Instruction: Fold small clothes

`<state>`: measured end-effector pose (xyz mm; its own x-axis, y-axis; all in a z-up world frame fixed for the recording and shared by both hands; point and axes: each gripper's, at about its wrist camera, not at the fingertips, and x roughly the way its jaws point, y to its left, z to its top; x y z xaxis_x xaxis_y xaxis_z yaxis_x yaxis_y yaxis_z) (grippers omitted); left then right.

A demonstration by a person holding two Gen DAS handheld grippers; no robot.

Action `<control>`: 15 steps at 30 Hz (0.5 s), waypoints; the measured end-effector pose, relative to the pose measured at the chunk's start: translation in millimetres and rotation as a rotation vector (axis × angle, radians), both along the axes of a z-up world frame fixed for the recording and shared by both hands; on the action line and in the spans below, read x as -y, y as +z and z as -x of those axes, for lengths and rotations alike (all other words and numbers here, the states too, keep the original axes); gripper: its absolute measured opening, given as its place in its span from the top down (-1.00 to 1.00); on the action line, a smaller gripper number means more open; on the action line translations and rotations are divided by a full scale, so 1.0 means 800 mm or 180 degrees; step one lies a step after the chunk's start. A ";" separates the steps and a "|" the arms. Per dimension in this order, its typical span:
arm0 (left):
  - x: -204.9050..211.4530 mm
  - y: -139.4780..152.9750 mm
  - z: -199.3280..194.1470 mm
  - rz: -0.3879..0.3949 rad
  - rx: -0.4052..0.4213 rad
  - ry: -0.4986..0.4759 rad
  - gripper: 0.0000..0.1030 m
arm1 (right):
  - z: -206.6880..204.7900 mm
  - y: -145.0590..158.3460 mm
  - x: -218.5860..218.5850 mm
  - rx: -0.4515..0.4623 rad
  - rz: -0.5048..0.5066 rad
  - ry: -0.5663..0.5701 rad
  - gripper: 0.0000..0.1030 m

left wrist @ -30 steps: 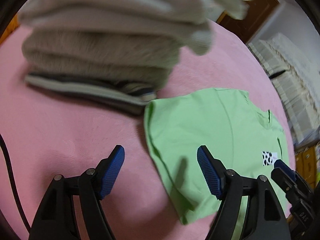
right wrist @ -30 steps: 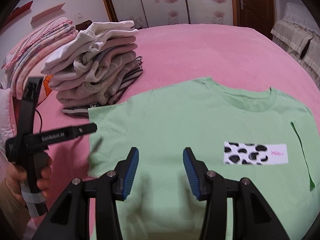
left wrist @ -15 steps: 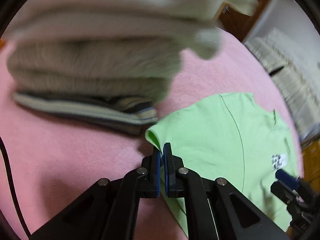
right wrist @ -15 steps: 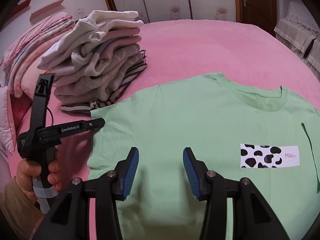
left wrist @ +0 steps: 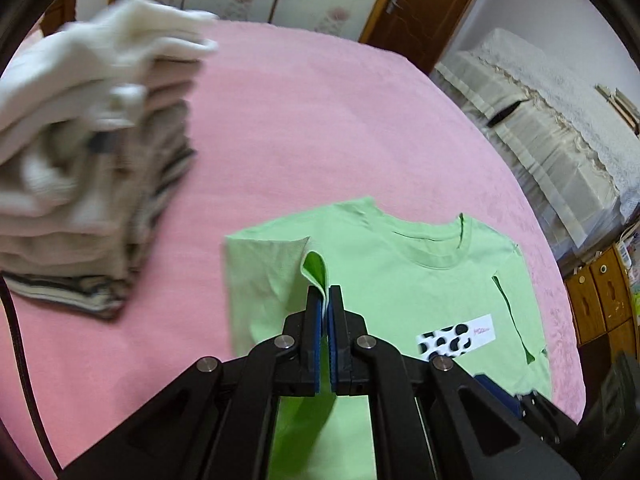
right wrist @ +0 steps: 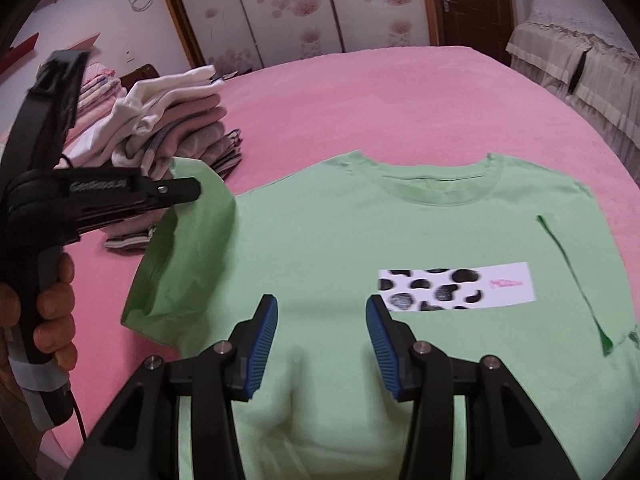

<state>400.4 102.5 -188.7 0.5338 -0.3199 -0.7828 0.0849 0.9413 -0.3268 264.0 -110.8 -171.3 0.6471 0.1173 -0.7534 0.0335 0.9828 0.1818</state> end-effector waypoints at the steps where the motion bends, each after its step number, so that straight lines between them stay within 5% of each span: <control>1: 0.015 -0.006 -0.005 0.0009 -0.0031 -0.0019 0.98 | 0.002 0.000 0.007 0.0004 0.0001 -0.0027 0.10; 6: 0.072 -0.047 -0.027 -0.0043 -0.0266 -0.0091 0.98 | 0.009 -0.003 0.031 -0.0007 -0.0012 -0.0127 0.10; 11: 0.102 -0.068 -0.019 -0.0239 -0.0369 -0.0292 0.32 | 0.013 -0.008 0.050 -0.0059 -0.0005 -0.0157 0.10; 15: 0.076 -0.033 0.012 -0.0187 -0.0089 -0.0214 0.14 | 0.008 -0.006 0.052 -0.0068 0.0018 -0.0111 0.10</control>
<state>391.0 41.5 -215.2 0.4903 -0.3072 -0.8156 0.1400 0.9514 -0.2742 257.6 -152.7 -175.7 0.6344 0.0908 -0.7676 0.0715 0.9819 0.1752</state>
